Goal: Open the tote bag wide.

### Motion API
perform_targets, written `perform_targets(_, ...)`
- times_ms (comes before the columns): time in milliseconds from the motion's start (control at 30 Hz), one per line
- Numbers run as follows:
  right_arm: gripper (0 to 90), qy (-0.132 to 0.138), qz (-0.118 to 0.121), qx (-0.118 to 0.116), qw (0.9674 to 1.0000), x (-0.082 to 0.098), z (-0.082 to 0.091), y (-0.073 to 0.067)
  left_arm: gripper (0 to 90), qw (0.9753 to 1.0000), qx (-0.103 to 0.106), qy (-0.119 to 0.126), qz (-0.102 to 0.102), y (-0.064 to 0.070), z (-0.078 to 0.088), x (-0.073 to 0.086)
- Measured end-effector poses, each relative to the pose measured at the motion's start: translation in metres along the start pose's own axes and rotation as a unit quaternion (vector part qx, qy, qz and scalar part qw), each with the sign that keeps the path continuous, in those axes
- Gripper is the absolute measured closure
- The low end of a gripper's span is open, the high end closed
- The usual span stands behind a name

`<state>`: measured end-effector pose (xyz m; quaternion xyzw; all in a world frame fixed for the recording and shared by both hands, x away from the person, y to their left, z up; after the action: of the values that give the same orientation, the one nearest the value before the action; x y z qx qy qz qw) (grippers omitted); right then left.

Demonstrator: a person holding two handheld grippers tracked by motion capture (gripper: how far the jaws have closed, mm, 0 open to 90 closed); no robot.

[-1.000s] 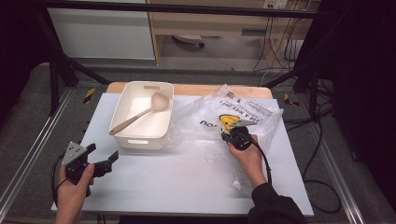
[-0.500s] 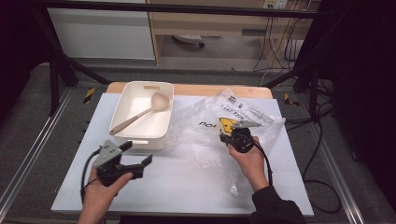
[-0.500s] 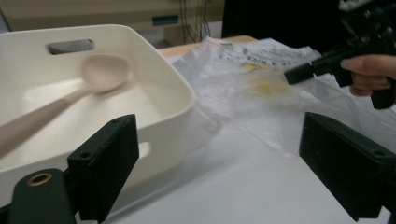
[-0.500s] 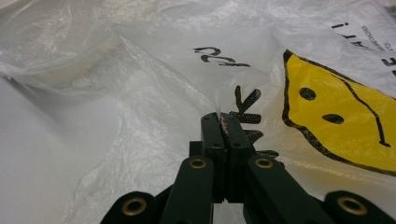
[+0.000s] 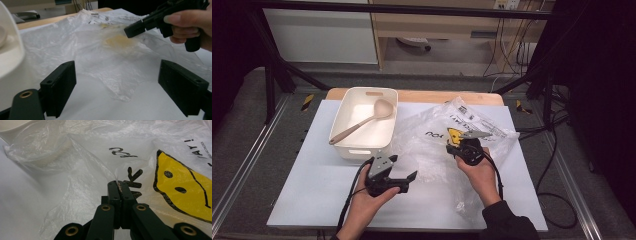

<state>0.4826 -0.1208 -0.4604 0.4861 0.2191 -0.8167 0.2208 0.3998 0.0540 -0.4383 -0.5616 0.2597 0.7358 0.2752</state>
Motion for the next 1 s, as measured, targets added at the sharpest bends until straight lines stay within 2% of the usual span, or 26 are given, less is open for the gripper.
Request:
perform_targets(133,90.0,-0.002,-0.003,-0.001,1.0,0.0,0.002,0.0,28.2,0.9998,0.015,-0.01,-0.008,0.009,-0.022,0.008)
perform_targets(200,90.0,-0.002,-0.004,-0.002,1.0,-0.001,0.002,0.0,44.2,0.9997,0.008,-0.019,-0.015,0.009,-0.034,0.012)
perform_targets(233,90.0,-0.002,-0.006,-0.003,1.0,-0.001,0.003,0.0,49.8,0.9996,0.011,-0.021,-0.011,0.01,-0.039,0.013)
perform_targets(367,90.0,0.003,-0.004,-0.005,1.0,-0.002,0.004,-0.001,60.4,0.9993,0.021,-0.028,-0.016,0.013,-0.059,0.016)
perform_targets(533,90.0,0.001,-0.003,-0.009,1.0,-0.002,0.003,-0.003,73.5,0.9976,0.033,-0.049,-0.035,0.019,-0.08,0.026)
perform_targets(667,90.0,0.003,-0.002,-0.008,1.0,-0.004,0.003,-0.004,84.4,0.9951,0.045,-0.085,-0.021,0.02,-0.093,0.039)
perform_targets(733,90.0,0.005,0.002,-0.004,1.0,-0.005,0.004,-0.003,87.6,0.9941,0.048,-0.096,-0.014,0.021,-0.099,0.042)
perform_targets(833,90.0,0.012,0.001,0.002,0.9999,-0.009,0.003,0.001,89.9,0.9926,0.044,-0.11,-0.025,0.02,-0.105,0.047)
perform_targets(1000,90.0,0.022,-0.003,0.008,0.9997,-0.015,0.006,0.005,90.0,0.9898,0.044,-0.133,-0.029,0.019,-0.109,0.056)
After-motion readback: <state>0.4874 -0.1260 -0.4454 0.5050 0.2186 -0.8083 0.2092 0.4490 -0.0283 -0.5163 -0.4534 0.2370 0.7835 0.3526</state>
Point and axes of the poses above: each handheld gripper's, and its own axes: z roughly backward along the jaws, x roughly out of its underside, y roughly to its right, the point moved 9 cm from there along -z, roughly forward along the jaws, and after that the axes turned 11 degrees about y, right-handed, at the moved point
